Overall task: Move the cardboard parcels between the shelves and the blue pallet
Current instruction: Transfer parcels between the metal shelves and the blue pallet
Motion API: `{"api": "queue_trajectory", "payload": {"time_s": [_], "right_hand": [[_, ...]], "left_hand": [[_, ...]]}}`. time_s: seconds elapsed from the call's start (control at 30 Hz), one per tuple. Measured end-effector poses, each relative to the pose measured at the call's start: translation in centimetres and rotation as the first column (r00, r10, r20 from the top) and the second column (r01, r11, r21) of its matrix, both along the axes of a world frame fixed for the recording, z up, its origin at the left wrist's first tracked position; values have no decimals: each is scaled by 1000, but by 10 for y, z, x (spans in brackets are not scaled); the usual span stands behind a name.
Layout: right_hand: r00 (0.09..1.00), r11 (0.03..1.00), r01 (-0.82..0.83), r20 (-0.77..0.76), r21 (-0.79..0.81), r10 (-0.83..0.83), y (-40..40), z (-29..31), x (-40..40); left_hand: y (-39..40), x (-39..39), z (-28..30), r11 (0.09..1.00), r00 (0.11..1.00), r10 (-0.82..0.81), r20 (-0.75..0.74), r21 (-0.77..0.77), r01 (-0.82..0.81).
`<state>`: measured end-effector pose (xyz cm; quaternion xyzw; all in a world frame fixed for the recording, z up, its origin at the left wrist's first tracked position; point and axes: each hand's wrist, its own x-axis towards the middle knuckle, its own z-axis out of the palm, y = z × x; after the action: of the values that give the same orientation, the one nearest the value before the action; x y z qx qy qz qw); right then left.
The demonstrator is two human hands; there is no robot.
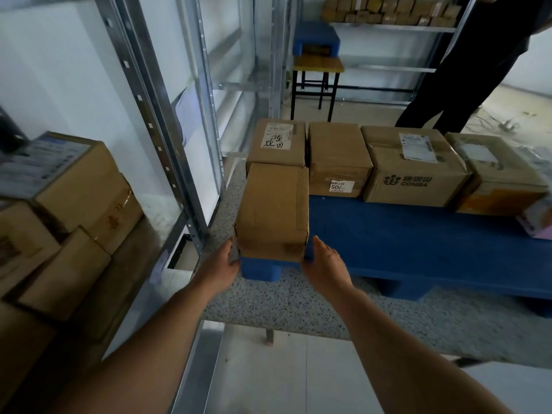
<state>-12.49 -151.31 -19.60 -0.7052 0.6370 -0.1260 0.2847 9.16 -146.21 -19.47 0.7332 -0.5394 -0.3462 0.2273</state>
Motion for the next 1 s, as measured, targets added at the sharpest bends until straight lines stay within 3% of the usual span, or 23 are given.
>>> {"api": "queue_trajectory", "payload": {"time_s": [0.17,0.37,0.47,0.53,0.67,0.77,0.87,1.0], "right_hand": [[999,995,6,-41,-100,-10,34,18,-9],[970,906,-238,-124,-350,207,86,41,-7],[946,850,-324,-132,-415,297,101,46,2],[852,744,-519,-179,-421,492,142,57,10],[821,721,-558,-145,-412,553,156,57,23],[742,655,-650,-137,-384,656,185,59,39],[677,572,-700,-140,-427,723,215,70,62],[607,481,-734,-145,-479,782,249,86,92]], "left_hand": [[42,-14,9,989,988,138,74,-58,-134],[113,-50,25,938,943,305,130,-214,-274],[143,-57,33,919,893,362,268,-265,-293],[210,-70,49,839,774,534,340,-327,-435],[240,-69,59,823,732,551,400,-405,-398],[283,-78,68,728,635,675,376,-483,-488],[319,-74,69,662,550,750,368,-417,-623],[357,-64,83,591,439,804,402,-448,-671]]}}
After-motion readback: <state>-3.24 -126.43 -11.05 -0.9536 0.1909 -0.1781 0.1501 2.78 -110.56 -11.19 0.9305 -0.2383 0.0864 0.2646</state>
